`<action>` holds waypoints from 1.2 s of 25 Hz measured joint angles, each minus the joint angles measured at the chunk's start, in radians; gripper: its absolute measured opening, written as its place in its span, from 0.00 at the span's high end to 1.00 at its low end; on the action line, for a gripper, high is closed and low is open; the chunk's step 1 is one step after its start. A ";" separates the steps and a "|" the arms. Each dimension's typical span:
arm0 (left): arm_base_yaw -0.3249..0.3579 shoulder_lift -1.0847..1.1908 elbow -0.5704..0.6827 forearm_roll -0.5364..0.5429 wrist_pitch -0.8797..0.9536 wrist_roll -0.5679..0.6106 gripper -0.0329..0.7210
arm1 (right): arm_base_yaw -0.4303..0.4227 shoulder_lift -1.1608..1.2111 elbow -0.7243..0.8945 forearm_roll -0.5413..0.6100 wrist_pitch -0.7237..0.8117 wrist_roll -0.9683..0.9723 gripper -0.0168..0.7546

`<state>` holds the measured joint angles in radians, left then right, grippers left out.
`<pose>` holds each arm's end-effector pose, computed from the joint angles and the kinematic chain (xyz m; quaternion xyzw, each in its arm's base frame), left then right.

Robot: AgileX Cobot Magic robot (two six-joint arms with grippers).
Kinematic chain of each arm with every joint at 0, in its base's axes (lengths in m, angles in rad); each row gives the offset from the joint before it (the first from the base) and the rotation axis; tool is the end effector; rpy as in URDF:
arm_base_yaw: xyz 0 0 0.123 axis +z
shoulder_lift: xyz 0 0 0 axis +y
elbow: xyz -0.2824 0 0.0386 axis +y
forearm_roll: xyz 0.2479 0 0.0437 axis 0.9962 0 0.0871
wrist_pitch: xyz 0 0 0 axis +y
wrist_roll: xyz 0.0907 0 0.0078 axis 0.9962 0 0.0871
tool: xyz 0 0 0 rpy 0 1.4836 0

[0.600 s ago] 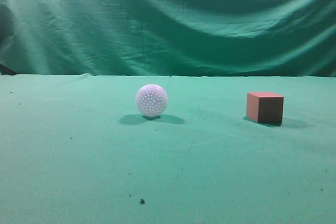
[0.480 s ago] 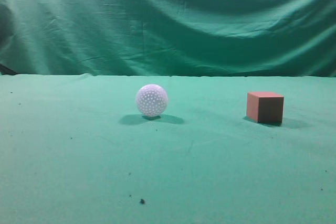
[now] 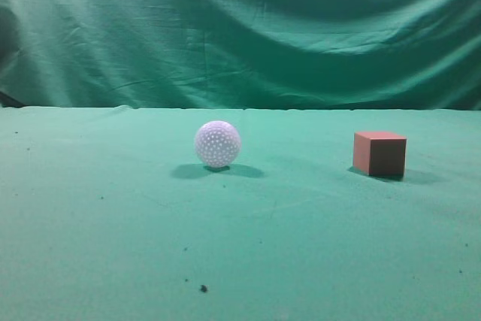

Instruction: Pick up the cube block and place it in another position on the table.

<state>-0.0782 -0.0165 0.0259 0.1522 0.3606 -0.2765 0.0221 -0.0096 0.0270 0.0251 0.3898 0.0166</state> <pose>0.0529 0.0008 0.1731 -0.0383 0.7975 -0.0425 0.6006 0.0522 0.0020 0.1695 0.0044 0.8107 0.0220 0.5851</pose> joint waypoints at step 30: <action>0.000 0.000 0.000 0.000 0.000 0.000 0.61 | -0.005 0.423 -0.432 0.092 0.087 -0.016 0.98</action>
<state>-0.0782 -0.0165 0.0259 0.1522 0.3606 -0.2765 0.0174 0.4138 -0.4053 0.1170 0.4769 0.0006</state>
